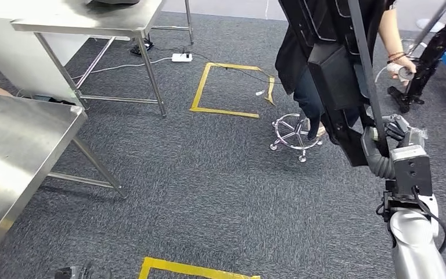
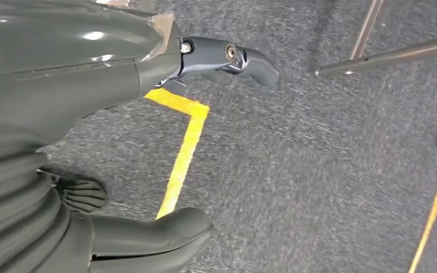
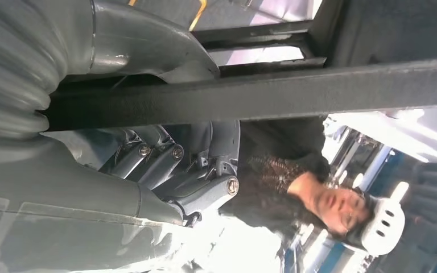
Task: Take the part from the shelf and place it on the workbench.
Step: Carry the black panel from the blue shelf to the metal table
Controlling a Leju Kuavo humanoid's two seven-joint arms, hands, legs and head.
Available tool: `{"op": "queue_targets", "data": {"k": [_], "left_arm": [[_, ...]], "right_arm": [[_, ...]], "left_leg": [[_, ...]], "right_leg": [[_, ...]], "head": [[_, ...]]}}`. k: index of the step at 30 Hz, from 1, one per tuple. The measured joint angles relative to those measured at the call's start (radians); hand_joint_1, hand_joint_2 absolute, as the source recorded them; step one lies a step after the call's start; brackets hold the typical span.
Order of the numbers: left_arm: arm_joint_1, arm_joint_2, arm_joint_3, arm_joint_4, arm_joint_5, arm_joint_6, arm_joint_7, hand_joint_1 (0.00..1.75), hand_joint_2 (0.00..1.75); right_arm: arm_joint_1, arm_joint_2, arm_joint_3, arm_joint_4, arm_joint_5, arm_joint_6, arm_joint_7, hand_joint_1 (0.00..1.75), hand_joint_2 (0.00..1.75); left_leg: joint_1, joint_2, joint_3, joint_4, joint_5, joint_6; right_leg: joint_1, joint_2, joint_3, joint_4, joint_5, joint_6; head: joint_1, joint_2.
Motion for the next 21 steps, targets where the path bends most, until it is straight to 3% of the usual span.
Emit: {"op": "queue_targets", "data": {"k": [1,3,5,6,7,9,11,14,16,19,20,21], "left_arm": [[-0.001,0.0,0.002,-0.001,-0.003,0.0,0.0,0.0,1.75],[-0.001,0.001,0.008,-0.002,-0.009,-0.002,0.0,0.0,1.75],[0.0,0.001,0.015,-0.002,-0.014,-0.004,0.0,0.0,1.75],[0.0,0.001,0.018,-0.002,-0.014,-0.005,0.0,0.0,1.75],[0.0,0.0,0.02,-0.002,-0.014,-0.005,0.0,0.0,1.75],[-0.001,0.0,0.022,-0.002,-0.014,-0.006,0.0,0.0,1.75],[-0.003,-0.001,0.024,-0.002,-0.015,-0.006,0.0,0.0,1.75],[-0.002,-0.001,0.026,-0.002,-0.019,-0.008,0.0,0.0,1.75],[-0.002,-0.001,0.026,-0.002,-0.024,-0.009,0.0,0.0,1.75],[-0.003,0.0,0.027,-0.002,-0.03,-0.01,0.0,0.0,1.75],[-0.002,-0.001,0.027,-0.002,-0.032,-0.011,0.0,0.0,1.75],[-0.001,-0.001,0.027,-0.001,-0.033,-0.011,0.0,0.0,1.75]], "right_arm": [[-0.001,-0.002,0.001,0.001,0.022,-0.009,0.001,1.75,1.75],[-0.004,-0.003,0.004,0.003,0.067,-0.025,0.008,1.75,1.75],[-0.002,-0.003,0.008,0.008,0.092,-0.033,0.015,1.75,1.75],[-0.001,-0.004,0.011,0.01,0.097,-0.035,0.017,1.75,1.75],[0.0,-0.004,0.012,0.012,0.099,-0.036,0.018,1.75,1.75],[-0.001,-0.006,0.016,0.013,0.101,-0.037,0.018,1.75,1.75],[-0.002,-0.008,0.019,0.013,0.103,-0.039,0.018,1.75,1.75],[-0.003,-0.008,0.022,0.014,0.106,-0.041,0.019,1.75,1.75],[-0.004,-0.008,0.023,0.013,0.105,-0.042,0.019,1.75,1.75],[-0.005,-0.009,0.023,0.013,0.098,-0.043,0.019,1.75,1.75],[-0.004,-0.009,0.023,0.014,0.095,-0.044,0.019,1.75,1.75],[-0.004,-0.008,0.023,0.014,0.093,-0.044,0.019,1.75,1.75]], "left_leg": [[0.001,0.009,0.005,-0.006,0.005,0.006],[-0.001,0.023,0.006,-0.01,0.01,0.012],[-0.004,0.032,0.004,-0.009,0.01,0.013],[-0.004,0.033,0.003,-0.009,0.01,0.013],[-0.004,0.032,0.004,-0.008,0.01,0.013],[-0.005,0.026,0.002,-0.002,0.008,0.009],[-0.007,0.017,-0.005,0.004,0.006,0.0],[-0.005,0.007,-0.013,0.006,0.007,-0.014],[-0.003,0.028,-0.03,0.043,-0.018,-0.024],[0.003,0.062,-0.118,0.222,-0.105,-0.038],[0.006,0.065,-0.146,0.271,-0.119,-0.041],[0.009,0.067,-0.157,0.288,-0.115,-0.044]], "right_leg": [[0.003,-0.029,-0.016,0.032,-0.016,-0.002],[0.008,-0.083,-0.073,0.156,-0.071,-0.012],[0.008,-0.095,-0.12,0.266,-0.11,-0.01],[0.007,-0.096,-0.117,0.271,-0.109,-0.004],[0.006,-0.096,-0.092,0.231,-0.094,0.005],[0.004,-0.084,-0.006,0.088,-0.053,0.017],[0.006,-0.075,0.047,-0.003,-0.033,0.011],[0.009,-0.089,0.053,-0.017,-0.028,-0.006],[0.005,-0.103,0.056,-0.021,-0.025,-0.019],[0.006,-0.124,0.056,-0.023,-0.027,-0.03],[0.007,-0.132,0.056,-0.023,-0.027,-0.03],[0.007,-0.139,0.056,-0.023,-0.027,-0.03]], "head": [[0.002,0.0],[0.005,0.0],[0.005,0.0],[0.005,0.0],[0.005,0.0],[0.005,0.0],[0.005,0.0],[0.005,0.0],[0.002,0.0],[-0.002,0.0],[-0.002,0.0],[-0.002,0.0]]}}
